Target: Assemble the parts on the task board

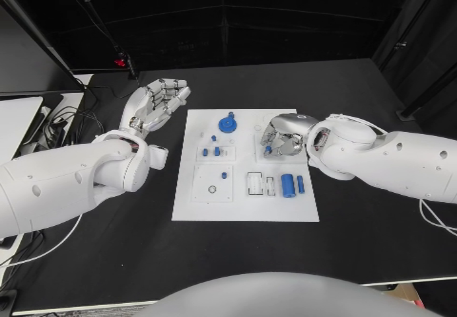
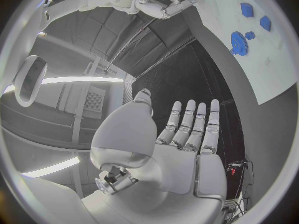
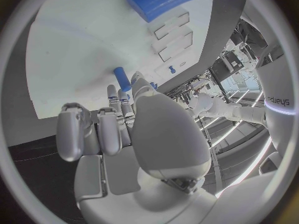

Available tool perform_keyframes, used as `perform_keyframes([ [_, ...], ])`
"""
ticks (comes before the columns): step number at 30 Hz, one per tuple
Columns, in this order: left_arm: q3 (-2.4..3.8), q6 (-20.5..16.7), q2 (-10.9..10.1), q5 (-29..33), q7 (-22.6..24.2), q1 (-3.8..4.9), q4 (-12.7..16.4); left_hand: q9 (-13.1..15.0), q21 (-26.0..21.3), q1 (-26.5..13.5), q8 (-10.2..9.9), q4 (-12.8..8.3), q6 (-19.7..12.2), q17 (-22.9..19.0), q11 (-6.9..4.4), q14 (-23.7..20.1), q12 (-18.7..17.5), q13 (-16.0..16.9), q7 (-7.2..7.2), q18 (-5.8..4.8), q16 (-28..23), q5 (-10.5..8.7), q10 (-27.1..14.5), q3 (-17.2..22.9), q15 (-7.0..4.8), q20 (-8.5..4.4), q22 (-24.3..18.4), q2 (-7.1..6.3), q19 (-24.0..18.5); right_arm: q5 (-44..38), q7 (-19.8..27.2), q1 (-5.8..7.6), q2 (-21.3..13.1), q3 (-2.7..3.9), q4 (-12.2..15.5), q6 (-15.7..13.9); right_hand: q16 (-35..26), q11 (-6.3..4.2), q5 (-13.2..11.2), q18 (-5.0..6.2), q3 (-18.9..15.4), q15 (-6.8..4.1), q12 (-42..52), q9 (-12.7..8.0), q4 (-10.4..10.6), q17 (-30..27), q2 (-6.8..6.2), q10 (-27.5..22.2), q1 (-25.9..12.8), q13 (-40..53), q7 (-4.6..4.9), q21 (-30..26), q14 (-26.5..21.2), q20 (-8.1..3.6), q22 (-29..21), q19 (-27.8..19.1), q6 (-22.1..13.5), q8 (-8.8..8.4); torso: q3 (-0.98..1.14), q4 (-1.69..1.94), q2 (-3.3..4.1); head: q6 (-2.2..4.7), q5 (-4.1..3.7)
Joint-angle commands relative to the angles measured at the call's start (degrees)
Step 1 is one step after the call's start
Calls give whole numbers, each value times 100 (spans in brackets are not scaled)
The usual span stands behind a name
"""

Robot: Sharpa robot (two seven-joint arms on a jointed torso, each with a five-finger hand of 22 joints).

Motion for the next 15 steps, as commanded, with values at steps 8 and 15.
perform_keyframes([
  [8, 6, 34, 0, 17, 570, 7, 5, -8, 16, 13, 25, 3, -34, -10, -15, -36, 38, -7, 764, -26, 36, 27, -37, -38, 5, 12, -10, 56, 8, -78, -201, 6, 36, 2, -14, 162, 24, -73, -3, 44, 126, -92, 73, 30, 12, 60, 124, 288, 131, -3, -96, 46, 294, -99, 983, 94, 280, 109, 3, 2, 1, -23, -6],
  [15, 6, 36, 3, 17, 567, 7, -4, -9, 18, 18, 29, 3, -33, -16, -16, -32, 44, -7, 764, -25, 41, 34, -35, -41, 4, 12, -11, 59, 10, -77, -123, 6, 65, 2, -30, 112, 74, -195, -3, 20, 312, -192, 117, 85, -15, 152, 280, 618, 374, -10, -210, 141, 318, -187, 1036, 147, 679, 270, 2, -1, 0, -23, -1],
])
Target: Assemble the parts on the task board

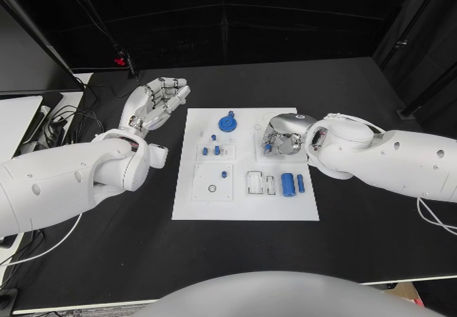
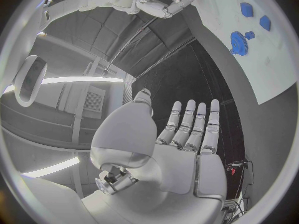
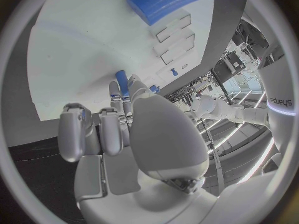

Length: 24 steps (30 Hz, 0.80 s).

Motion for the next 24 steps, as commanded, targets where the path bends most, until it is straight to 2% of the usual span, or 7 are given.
perform_keyframes([
  [1, 6, 35, 3, 14, 567, 7, 2, -5, 18, 18, 30, 3, -33, -5, -15, -32, 20, -7, 764, -25, 17, 34, -35, -41, 5, 12, -5, 59, 10, -41, 37, 7, 9, 3, -5, -14, 54, -34, -2, 16, 82, -59, 32, 23, -23, 44, 27, 114, 143, -10, -45, 49, 321, -65, 1045, 142, 132, 56, -3, 0, -2, 1, -3],
  [5, 6, 30, -1, 14, 568, 7, 3, -5, 18, 18, 30, 3, -33, -5, -15, -32, 20, -7, 764, -25, 17, 34, -35, -41, 5, 12, -5, 59, 10, -19, 121, 7, 0, 3, -7, -204, 88, -80, -3, 0, 175, -102, 18, 32, -57, 106, 60, 249, 275, -16, -87, 107, 337, -111, 1077, 173, 254, 88, -2, -5, -1, 1, -8],
  [14, 6, 22, -10, 14, 564, 7, 6, -5, 18, 18, 30, 3, -33, -5, -15, -32, 20, -7, 764, -25, 17, 34, -35, -41, 5, 12, -5, 59, 10, 84, 205, 7, -81, 3, 35, -416, 104, -100, -2, -7, 253, -124, -44, 38, -78, 130, 65, 328, 364, -21, -113, 131, 343, -142, 1093, 186, 363, 107, 1, -3, -4, 0, 0],
  [20, 6, 23, -18, 14, 562, 7, 2, -8, 21, 30, 40, 3, -30, -18, -16, -27, 31, -7, 763, -24, 26, 50, -34, -45, 3, 11, -7, 67, 13, 107, 312, 8, -248, 4, 208, -679, 103, -98, -3, -10, 254, -125, -62, 37, -73, 127, 50, 330, 362, -22, -111, 138, 343, -145, 1097, 189, 370, 103, 0, -3, -9, 27, 11],
  [24, 6, 22, -20, 14, 560, 7, -9, -8, 21, 30, 40, 3, -30, -18, -16, -27, 31, -7, 763, -24, 26, 50, -34, -45, 3, 11, -7, 67, 13, 159, 458, 13, -425, 11, 409, -969, 105, -98, -2, -11, 255, -125, -68, 35, -72, 133, 45, 329, 362, -23, -110, 142, 344, -146, 1099, 192, 368, 100, -5, -3, -13, 37, 19],
])
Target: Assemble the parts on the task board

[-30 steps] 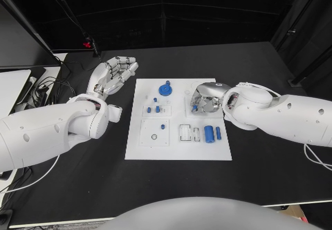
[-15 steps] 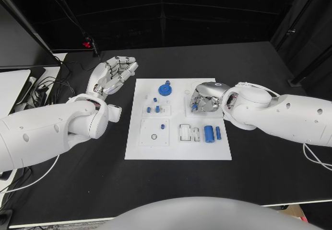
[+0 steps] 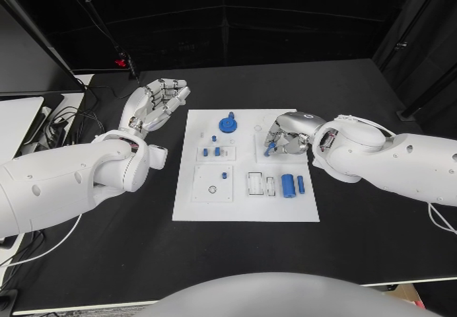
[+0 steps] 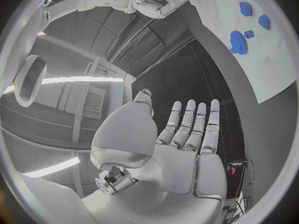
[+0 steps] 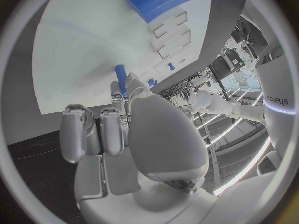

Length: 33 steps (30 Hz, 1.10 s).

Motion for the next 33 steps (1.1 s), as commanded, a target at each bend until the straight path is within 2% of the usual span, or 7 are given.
perform_keyframes([
  [1, 6, 23, -3, 11, 560, 7, -6, -8, 21, 0, 20, 3, -31, -5, -16, -28, 32, -8, 762, -24, 26, 12, -34, -45, 3, 11, -7, 37, 13, 110, 270, 18, -110, 13, 167, -583, 40, -7, 16, -10, 24, -43, -34, 6, 2, 6, -15, 34, 58, 4, 1, 28, 344, -43, 1101, 213, 41, 11, -4, -2, -1, 15, 9],
  [9, 6, 25, 15, 11, 556, 5, -20, -8, 21, 0, 20, 3, -31, -5, -16, -28, 32, -8, 762, -24, 26, 12, -34, -45, 3, 11, -7, 37, 13, 547, 599, 78, -236, 64, 489, -1135, 39, -5, 21, -11, 30, -42, -46, 4, 8, 4, -13, 35, 59, 3, 2, 31, 344, -44, 1103, 214, 43, 7, -1, 8, 8, 29, 4],
  [13, 6, 21, 18, 11, 557, 5, -17, -8, 21, 0, 20, 3, -31, -5, -16, -28, 32, -8, 762, -24, 26, 12, -34, -45, 3, 11, -7, 37, 13, 592, 645, 84, -175, 69, 551, -1157, 43, -3, 22, -10, 38, -41, -60, 2, 10, 12, -11, 33, 64, 2, 4, 26, 345, -44, 1101, 212, 42, 1, -2, 17, 14, 32, 28],
  [20, 6, 16, 25, 11, 558, 5, -14, -8, 21, 0, 20, 3, -31, -5, -16, -28, 32, -8, 762, -24, 26, 12, -34, -45, 3, 11, -7, 37, 13, 617, 728, 85, 138, 69, 584, -955, 40, 0, 23, -8, 47, -39, -75, -2, 15, 5, -8, 31, 67, 2, 7, 19, 344, -44, 1097, 208, 39, -8, -6, 21, 15, 20, 104],
  [22, 6, 18, 28, 11, 559, 5, -12, -8, 21, 0, 20, 3, -31, -5, -16, -28, 32, -8, 762, -24, 26, 12, -34, -45, 3, 11, -7, 37, 13, 618, 730, 83, 234, 68, 587, -853, 40, 0, 23, -8, 47, -39, -75, -2, 15, 5, -8, 31, 67, 2, 7, 19, 344, -44, 1097, 208, 39, -8, -3, 5, 11, 5, 155],
  [25, 6, 21, 36, 11, 558, 5, -8, -8, 21, 0, 20, 3, -31, -5, -16, -28, 32, -8, 762, -24, 26, 12, -34, -45, 3, 11, -7, 37, 13, 620, 726, 67, 381, 65, 591, -707, 36, 5, 22, -5, 53, -37, -91, -6, 25, -6, -6, 31, 62, 2, 12, 8, 342, -43, 1092, 203, 33, -18, 6, 36, 21, 1, 196],
  [33, 6, 14, 24, 11, 557, 5, 16, -8, 21, 0, 20, 3, -31, -5, -16, -28, 32, -8, 762, -24, 26, 12, -34, -45, 3, 11, -7, 37, 13, 128, 788, -46, 839, 61, 477, -504, 26, 11, 30, -4, 79, -30, -133, -16, 21, -27, -5, 25, 87, 2, 20, 0, 338, -40, 1089, 198, 24, -40, 11, 72, 28, -41, 320],
])
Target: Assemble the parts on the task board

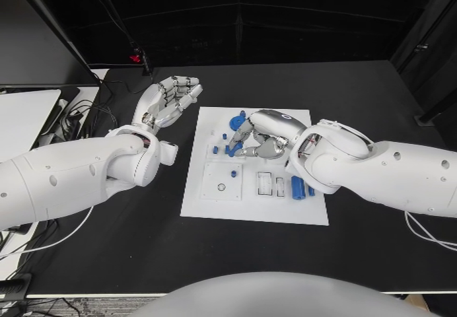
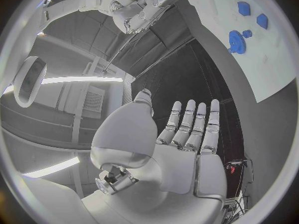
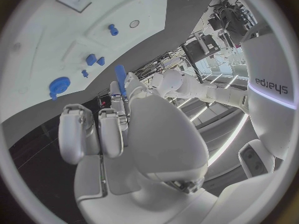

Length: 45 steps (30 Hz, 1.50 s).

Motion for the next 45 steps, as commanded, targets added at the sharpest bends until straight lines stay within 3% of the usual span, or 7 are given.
perform_keyframes([
  [1, 6, 16, 0, 9, 557, 8, 22, -10, 21, 1, 21, 3, -31, -8, -16, -27, 34, -8, 762, -24, 27, 13, -35, -46, 3, 11, -8, 38, 13, -414, 92, -47, 112, 1, -44, 296, 5, 10, 33, -3, 30, -31, -13, -1, 5, -5, 6, 26, 68, 5, 18, -4, 338, -41, 1088, 196, 8, 14, 2, 24, 7, -19, 44],
  [5, 6, 13, -1, 9, 558, 8, 23, -13, 23, 10, 29, 3, -31, -21, -17, -26, 43, -9, 762, -23, 34, 21, -37, -52, 2, 11, -10, 43, 15, -540, -24, -121, 251, -1, -112, 587, 9, 16, 34, 8, 41, -27, -33, -7, 2, 2, 3, 19, 76, 4, 26, -46, 338, -39, 1067, 175, -1, 1, -7, -9, -1, -35, 95],
  [15, 6, 20, 14, 9, 559, 8, 17, -13, 23, 10, 29, 3, -31, -21, -17, -26, 43, -9, 762, -23, 34, 21, -37, -52, 2, 11, -10, 43, 15, -997, -117, -276, 424, -8, -207, 903, 10, 25, 38, 14, 64, -21, -60, -13, -2, 5, 10, 10, 93, 4, 34, -70, 338, -34, 1056, 163, -6, -14, 2, -9, -1, -62, 82],
  [33, 6, 16, 27, 9, 545, 8, 2, -15, 24, 14, 33, 4, -32, -28, -17, -25, 47, -9, 762, -23, 38, 24, -38, -56, 2, 11, -11, 46, 16, -1306, -17, -371, 594, -15, -274, 888, 8, 32, 39, 15, 82, -16, -79, -19, -7, 1, 13, 4, 104, 5, 43, -73, 337, -30, 1055, 161, -15, -29, -2, -8, -3, -52, 34],
  [45, 6, 12, 24, 9, 544, 8, -1, -15, 24, 14, 33, 4, -32, -28, -17, -25, 47, -9, 762, -23, 38, 24, -38, -56, 2, 11, -11, 46, 16, -1309, -41, -375, 656, -17, -289, 1134, 9, 39, 38, 14, 90, -11, -91, -23, -4, 2, 12, -4, 101, 4, 51, -70, 338, -27, 1057, 163, -24, -40, 1, -8, -3, -60, 30],
])
